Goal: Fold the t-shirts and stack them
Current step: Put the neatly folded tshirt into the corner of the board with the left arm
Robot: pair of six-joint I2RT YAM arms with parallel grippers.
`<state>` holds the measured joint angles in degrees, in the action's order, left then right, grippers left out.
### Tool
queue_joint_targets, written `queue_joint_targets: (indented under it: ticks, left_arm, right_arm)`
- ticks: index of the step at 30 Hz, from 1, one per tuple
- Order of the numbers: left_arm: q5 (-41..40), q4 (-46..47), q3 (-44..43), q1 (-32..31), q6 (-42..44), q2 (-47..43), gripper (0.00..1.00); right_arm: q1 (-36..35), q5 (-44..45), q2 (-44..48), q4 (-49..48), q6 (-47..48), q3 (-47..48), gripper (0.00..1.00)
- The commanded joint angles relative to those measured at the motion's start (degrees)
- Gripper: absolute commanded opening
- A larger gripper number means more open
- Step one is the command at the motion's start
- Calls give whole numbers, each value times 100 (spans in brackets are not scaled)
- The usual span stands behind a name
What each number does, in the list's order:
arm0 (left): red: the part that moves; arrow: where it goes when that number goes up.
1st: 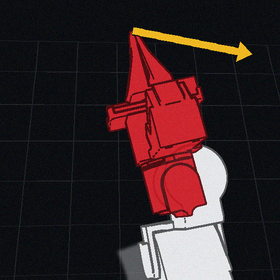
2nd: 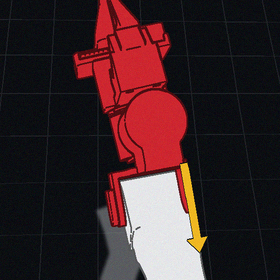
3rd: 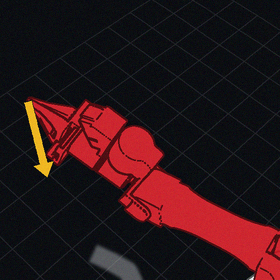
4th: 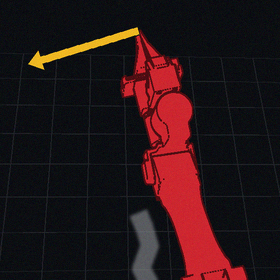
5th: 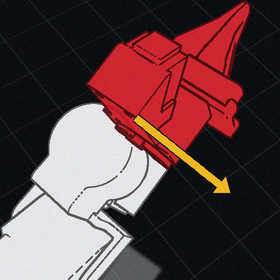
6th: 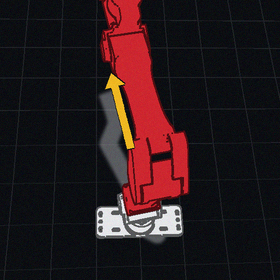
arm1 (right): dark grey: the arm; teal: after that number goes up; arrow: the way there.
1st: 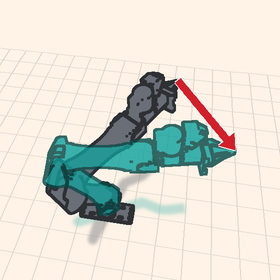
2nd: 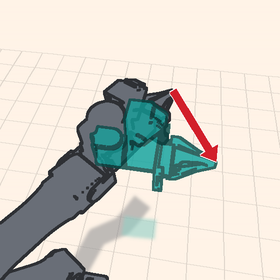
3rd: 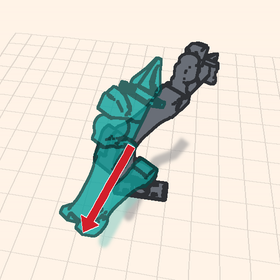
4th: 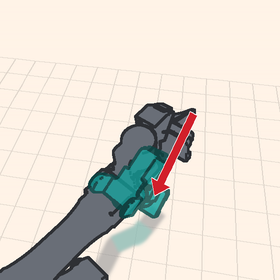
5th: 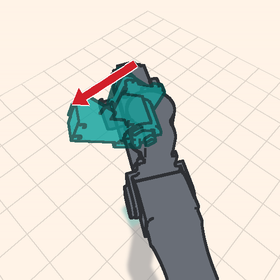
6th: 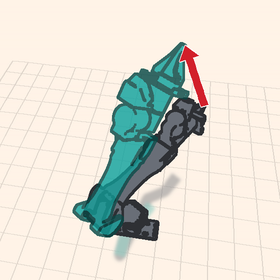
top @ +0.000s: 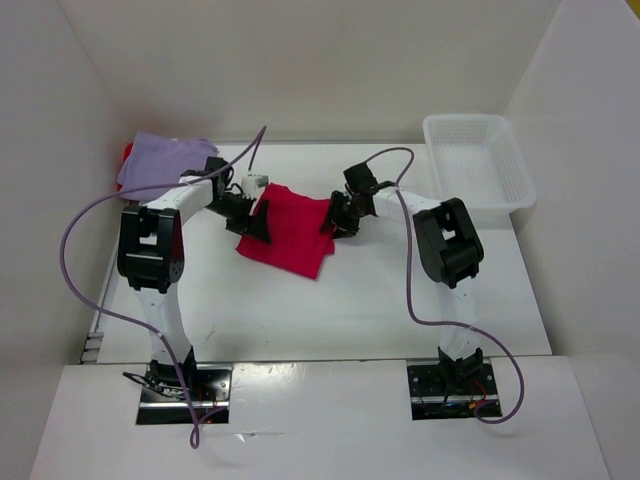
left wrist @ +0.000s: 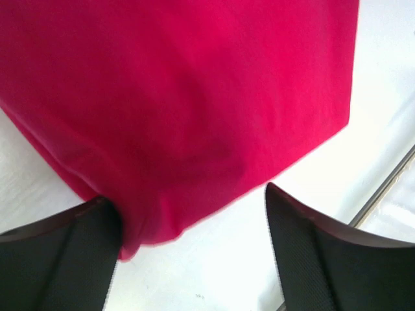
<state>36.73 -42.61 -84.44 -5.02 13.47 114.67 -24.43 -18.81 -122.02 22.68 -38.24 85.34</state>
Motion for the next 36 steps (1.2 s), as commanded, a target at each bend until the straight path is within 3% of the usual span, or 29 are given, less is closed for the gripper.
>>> queue_joint_targets:
  ticks: [1,5,9,12,15,19,29,33,35,36]
  left_arm:
    - [194,86,-309,79,-354,327,90]
    - [-156,236,-783,220,-749,468,100]
    - [-1086,288,-1127,220,-934,574,100]
    - [-1309,525,-1127,220,-934,451,100]
    - [-1020,167,-1573,220,-777,1009,100]
    - [60,-187,-1664,220,-565,1461,100]
    - [290,-116,-1496,36,-565,2067,100]
    - [238,-177,-1434,-254,-565,2269,93]
    - [177,-117,-1373,-341,-626,2322,84]
    - [177,-116,-1373,-403,-688,2462,73]
  right_arm:
    - [95,281,37,132,255,53,54]
    - [210,281,152,132,387,-88,60]
    - [210,343,310,80,387,-307,60]
    - [210,343,363,79,335,-431,60]
    - [210,343,485,79,335,-483,61]
    - [210,483,801,132,335,-606,61]
    - [596,738,2163,369,282,-1265,62]
    - [833,791,2787,475,229,-1318,62]
    - [948,791,3130,614,177,-1318,63]
    - [1044,791,3340,667,176,-1257,63]
